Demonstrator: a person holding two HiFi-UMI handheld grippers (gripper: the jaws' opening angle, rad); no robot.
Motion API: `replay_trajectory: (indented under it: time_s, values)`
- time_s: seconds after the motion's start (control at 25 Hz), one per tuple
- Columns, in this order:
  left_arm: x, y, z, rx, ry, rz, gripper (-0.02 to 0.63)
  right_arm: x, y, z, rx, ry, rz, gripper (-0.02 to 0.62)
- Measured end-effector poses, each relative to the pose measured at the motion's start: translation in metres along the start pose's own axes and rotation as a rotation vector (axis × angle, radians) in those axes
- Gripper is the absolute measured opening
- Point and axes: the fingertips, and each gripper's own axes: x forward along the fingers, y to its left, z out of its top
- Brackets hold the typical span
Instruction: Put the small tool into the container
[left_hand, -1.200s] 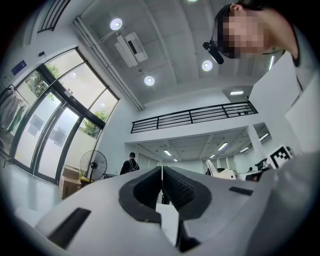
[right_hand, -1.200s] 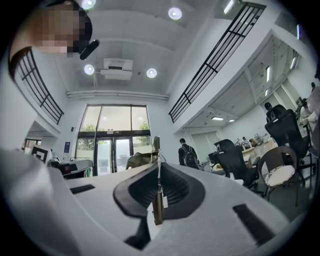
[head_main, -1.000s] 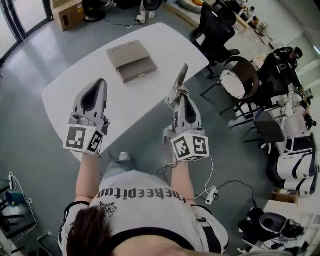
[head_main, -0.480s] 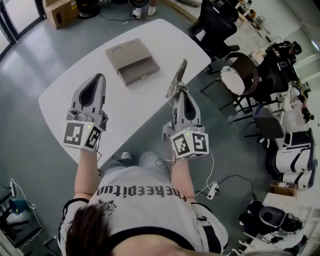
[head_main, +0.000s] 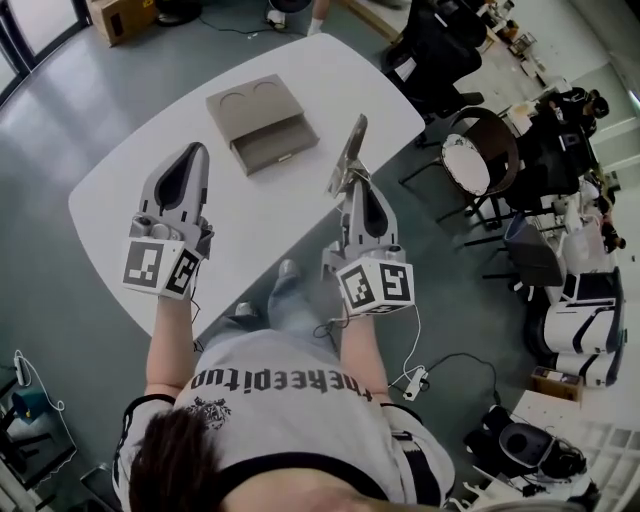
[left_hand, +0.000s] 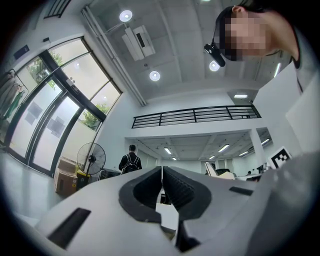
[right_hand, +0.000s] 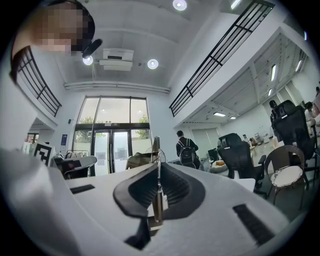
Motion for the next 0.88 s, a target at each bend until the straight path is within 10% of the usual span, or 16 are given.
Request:
replay_trajectory:
  time_s: [0.88]
  values:
    - [0.090, 0.016, -0.039, 0.034, 0.016, 0.212, 0.012, 0.129, -0.041, -0.079, -0.378, 0.255, 0.415, 0.003]
